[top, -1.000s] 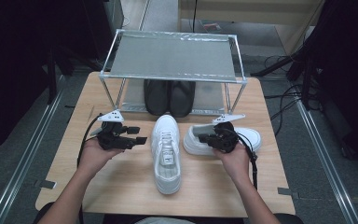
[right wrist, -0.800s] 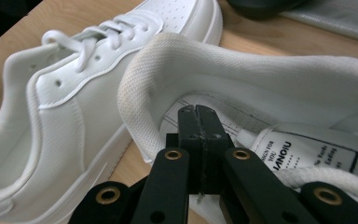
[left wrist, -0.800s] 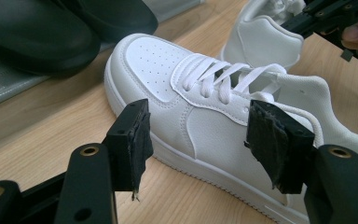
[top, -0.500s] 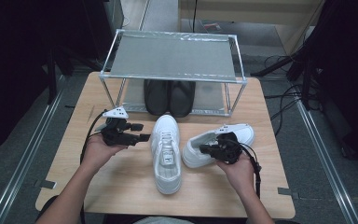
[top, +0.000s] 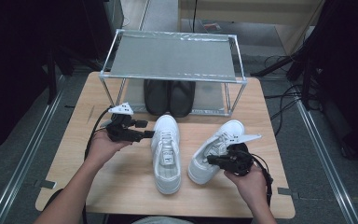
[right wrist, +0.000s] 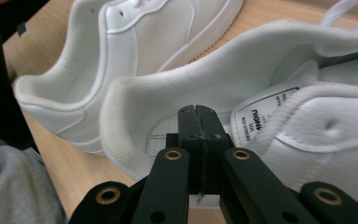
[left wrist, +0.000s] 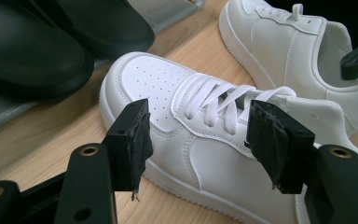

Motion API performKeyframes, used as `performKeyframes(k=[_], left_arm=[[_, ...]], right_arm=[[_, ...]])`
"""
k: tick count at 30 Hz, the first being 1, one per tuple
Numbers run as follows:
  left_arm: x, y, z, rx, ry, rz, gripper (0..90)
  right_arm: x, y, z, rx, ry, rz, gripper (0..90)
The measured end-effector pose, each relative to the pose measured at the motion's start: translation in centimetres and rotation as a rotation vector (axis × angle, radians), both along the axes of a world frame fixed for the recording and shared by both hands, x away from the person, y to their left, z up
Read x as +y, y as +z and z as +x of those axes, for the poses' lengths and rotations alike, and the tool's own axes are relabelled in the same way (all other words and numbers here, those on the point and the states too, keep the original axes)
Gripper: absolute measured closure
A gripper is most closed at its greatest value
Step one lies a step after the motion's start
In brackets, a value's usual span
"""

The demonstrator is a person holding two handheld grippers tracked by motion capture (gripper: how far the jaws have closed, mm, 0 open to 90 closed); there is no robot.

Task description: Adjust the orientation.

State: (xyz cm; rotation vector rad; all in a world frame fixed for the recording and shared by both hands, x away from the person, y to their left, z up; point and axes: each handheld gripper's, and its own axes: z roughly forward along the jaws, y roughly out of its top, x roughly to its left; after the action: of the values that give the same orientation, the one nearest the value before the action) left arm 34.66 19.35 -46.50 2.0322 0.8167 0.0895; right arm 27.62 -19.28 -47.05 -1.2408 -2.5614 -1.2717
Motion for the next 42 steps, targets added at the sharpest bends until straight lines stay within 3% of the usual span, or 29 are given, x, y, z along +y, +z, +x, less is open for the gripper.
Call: performKeyframes(k=[6, 9, 13, 20, 26, 42], left_arm=[[-0.1, 0.0, 0.0, 0.001, -0.002, 0.005, 40.3], [0.0, 0.2, -0.2, -0.008, 0.004, -0.007, 40.8], [0.2, 0.3, -0.2, -0.006, 0.005, -0.009, 40.9], [0.2, 0.2, -0.4, -0.006, 0.013, -0.009, 40.9], [0.2, 0.0, -0.6, -0.004, 0.008, 0.001, 40.8], [0.5, -0.4, -1.3, 0.006, 0.021, 0.005, 40.8]], right_arm=[[-1.2, 2.6, -0.3, -0.071, -0.031, 0.038, 90.0], [-2.3, 3.0, 0.1, -0.096, -0.07, 0.036, 90.0], [-4.0, 2.5, 1.2, -0.105, -0.139, 0.007, 90.0], [-6.5, 0.4, 3.6, -0.049, -0.233, -0.039, 90.0], [-6.4, -0.7, 4.9, -0.014, -0.222, -0.042, 90.0], [-4.4, -0.9, 6.4, -0.058, -0.196, -0.063, 90.0]])
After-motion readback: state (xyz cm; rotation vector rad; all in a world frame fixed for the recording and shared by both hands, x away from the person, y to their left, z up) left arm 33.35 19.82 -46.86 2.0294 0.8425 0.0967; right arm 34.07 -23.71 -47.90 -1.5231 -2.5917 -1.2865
